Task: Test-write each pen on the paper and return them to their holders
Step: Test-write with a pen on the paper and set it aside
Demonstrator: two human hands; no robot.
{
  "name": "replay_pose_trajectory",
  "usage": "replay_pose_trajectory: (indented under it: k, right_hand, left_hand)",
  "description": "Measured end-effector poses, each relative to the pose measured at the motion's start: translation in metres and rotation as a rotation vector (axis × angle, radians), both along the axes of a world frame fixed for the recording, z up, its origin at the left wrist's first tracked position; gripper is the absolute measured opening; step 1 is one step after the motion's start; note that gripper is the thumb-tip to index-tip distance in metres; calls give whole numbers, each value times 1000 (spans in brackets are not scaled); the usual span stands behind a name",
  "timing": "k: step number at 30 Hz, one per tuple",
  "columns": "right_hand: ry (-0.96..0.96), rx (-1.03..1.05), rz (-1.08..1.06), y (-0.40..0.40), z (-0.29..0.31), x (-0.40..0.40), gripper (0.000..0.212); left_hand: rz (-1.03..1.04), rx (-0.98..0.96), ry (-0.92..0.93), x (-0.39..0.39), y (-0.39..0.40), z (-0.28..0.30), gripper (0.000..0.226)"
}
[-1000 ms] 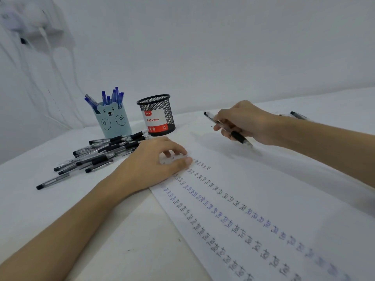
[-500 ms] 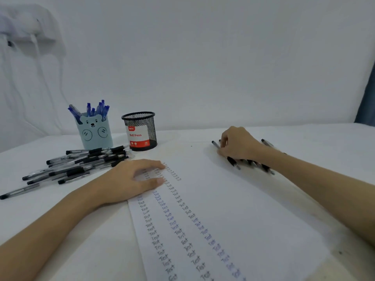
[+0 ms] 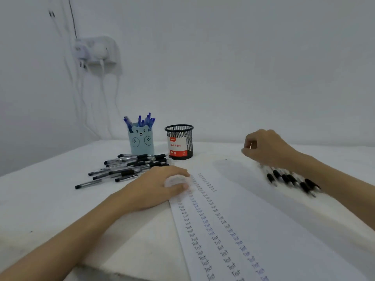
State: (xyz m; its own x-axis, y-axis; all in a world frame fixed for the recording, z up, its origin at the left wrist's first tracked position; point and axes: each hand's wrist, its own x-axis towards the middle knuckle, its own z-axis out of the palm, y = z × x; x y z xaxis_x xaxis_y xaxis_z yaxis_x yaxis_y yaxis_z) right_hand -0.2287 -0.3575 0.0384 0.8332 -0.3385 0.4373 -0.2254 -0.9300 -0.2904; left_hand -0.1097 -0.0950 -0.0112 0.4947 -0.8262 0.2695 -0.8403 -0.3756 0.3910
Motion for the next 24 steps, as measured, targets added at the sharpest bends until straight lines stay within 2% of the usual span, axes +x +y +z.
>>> replay_pose_trajectory:
  k: [5, 10, 12, 14, 16, 18, 24]
  right_hand:
    - [107, -140, 282, 85, 32, 34, 22]
    - [259, -244, 431, 153, 18, 85, 23]
    - [306, -289, 448, 172, 7, 101, 27]
    - [334, -369, 438, 185, -6, 114, 19]
    - [321, -428, 406, 189, -18, 121, 19]
    - [290, -428, 382, 190, -27, 125, 21]
    - [261, -381, 391, 184, -29, 130, 17]
  left_hand:
    - [126, -37, -31, 13, 68, -5, 30]
    - [227, -88, -54, 28, 115, -14, 29]
    - [263, -125, -39, 33, 123, -20, 24]
    - [292, -153, -24, 36, 126, -25, 20]
    - [301, -154, -32, 37, 124, -27, 28]
    - [304, -147, -29, 37, 125, -27, 36]
    - [307, -151, -16, 40, 126, -28, 40]
